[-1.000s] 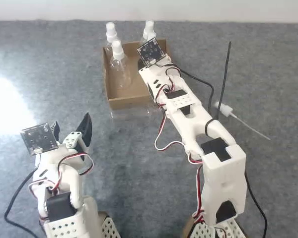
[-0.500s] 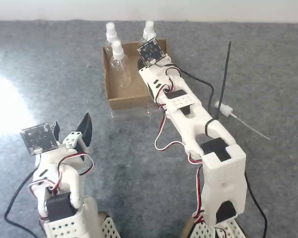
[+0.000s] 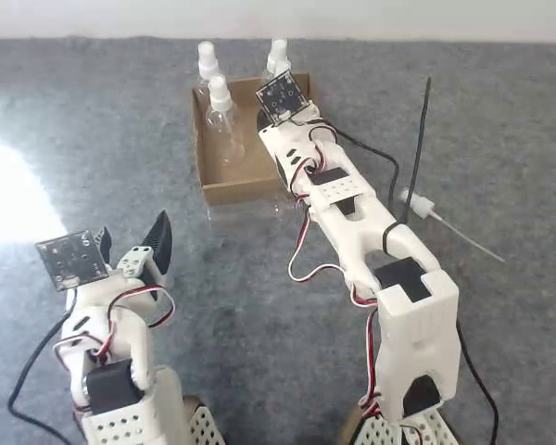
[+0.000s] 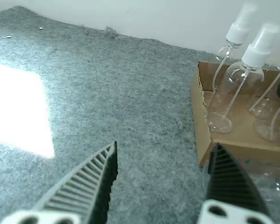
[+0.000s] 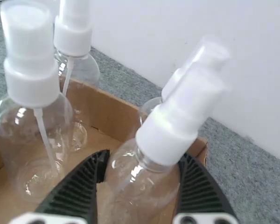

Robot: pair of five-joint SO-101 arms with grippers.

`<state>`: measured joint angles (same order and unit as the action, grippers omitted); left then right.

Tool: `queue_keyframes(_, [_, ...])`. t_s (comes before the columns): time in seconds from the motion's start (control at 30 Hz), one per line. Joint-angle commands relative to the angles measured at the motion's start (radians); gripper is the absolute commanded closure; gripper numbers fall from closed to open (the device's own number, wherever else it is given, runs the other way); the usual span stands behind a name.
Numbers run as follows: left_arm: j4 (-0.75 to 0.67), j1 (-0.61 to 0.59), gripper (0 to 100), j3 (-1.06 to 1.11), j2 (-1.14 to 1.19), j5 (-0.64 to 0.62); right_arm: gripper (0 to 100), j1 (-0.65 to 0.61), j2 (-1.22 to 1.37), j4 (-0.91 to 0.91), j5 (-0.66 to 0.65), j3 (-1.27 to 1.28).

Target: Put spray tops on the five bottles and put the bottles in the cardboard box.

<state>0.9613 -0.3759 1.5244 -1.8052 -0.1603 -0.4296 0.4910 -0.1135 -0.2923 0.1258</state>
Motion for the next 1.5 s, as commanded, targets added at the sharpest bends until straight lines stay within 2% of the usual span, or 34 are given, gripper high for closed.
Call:
queue_keyframes(0.0, [-0.020,0.003,71,-0.007,-0.014,-0.006,93.9,-0.018,-0.025,-0.015,0.009,-0.055])
queue_keyframes(0.1, [-0.020,0.003,71,-0.007,-0.014,-0.006,93.0,-0.018,-0.025,-0.013,0.006,-0.054])
queue_keyframes(0.3, [-0.020,0.003,71,-0.007,-0.014,-0.006,83.5,-0.021,-0.027,-0.013,0.006,-0.028])
queue_keyframes(1.47, [-0.020,0.003,71,-0.007,-0.014,-0.006,83.5,-0.077,-0.039,-0.012,0.002,0.038])
